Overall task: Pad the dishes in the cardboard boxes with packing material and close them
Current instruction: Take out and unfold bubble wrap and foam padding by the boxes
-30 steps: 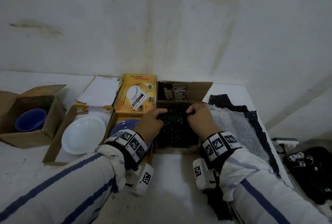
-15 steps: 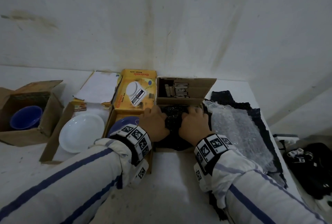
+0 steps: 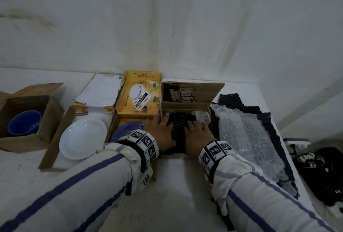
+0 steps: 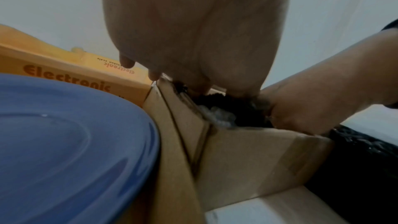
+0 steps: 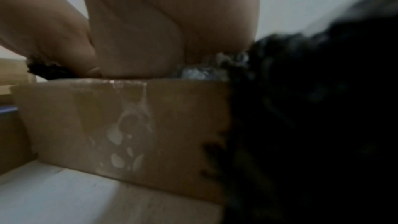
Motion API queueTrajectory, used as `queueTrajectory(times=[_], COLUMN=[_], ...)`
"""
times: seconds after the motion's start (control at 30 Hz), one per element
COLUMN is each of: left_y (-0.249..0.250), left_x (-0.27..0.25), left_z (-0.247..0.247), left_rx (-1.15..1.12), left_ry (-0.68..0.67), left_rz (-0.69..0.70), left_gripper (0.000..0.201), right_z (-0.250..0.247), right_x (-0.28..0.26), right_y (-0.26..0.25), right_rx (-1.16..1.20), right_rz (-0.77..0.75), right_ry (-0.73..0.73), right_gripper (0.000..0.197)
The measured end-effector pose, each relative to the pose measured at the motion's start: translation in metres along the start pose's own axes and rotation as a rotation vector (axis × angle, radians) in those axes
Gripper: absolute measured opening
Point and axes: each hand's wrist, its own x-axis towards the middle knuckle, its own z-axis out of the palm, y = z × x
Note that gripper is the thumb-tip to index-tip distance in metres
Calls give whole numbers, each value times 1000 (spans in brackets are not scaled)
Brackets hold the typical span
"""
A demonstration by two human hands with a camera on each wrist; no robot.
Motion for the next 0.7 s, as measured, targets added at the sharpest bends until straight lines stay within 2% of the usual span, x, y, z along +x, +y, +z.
queueTrajectory(times=[0.13, 0.27, 0.33, 0.4, 0.47, 0.6, 0.7], left_y=[-5, -5, 1, 12, 28, 73, 101], left_x=[-2, -11, -15, -16, -14, -10, -5], left_z=[0, -6, -9, -14, -19, -27, -25], left_rx=[-33, -159, -220, -294, -365, -610, -663], left_ry=[63, 231, 366, 430, 367, 93, 23], left_rz=[42, 73, 78, 122, 210, 332, 264], left_gripper=[70, 43, 33, 25, 24, 28, 27], right_z=[-2, -18, -28, -35, -37, -27, -18], right_x=[-2, -9, -20, -34, -48, -56, -55], right_y=[2, 14, 30, 52, 76, 100, 103], right_rx=[68, 413, 588, 694, 706, 741, 868], right_rz=[-55, -98, -14, 116, 225, 321, 327], right_ry=[151, 403, 503, 525, 495, 331, 318], right_gripper=[60, 32, 30, 29, 28, 33, 33])
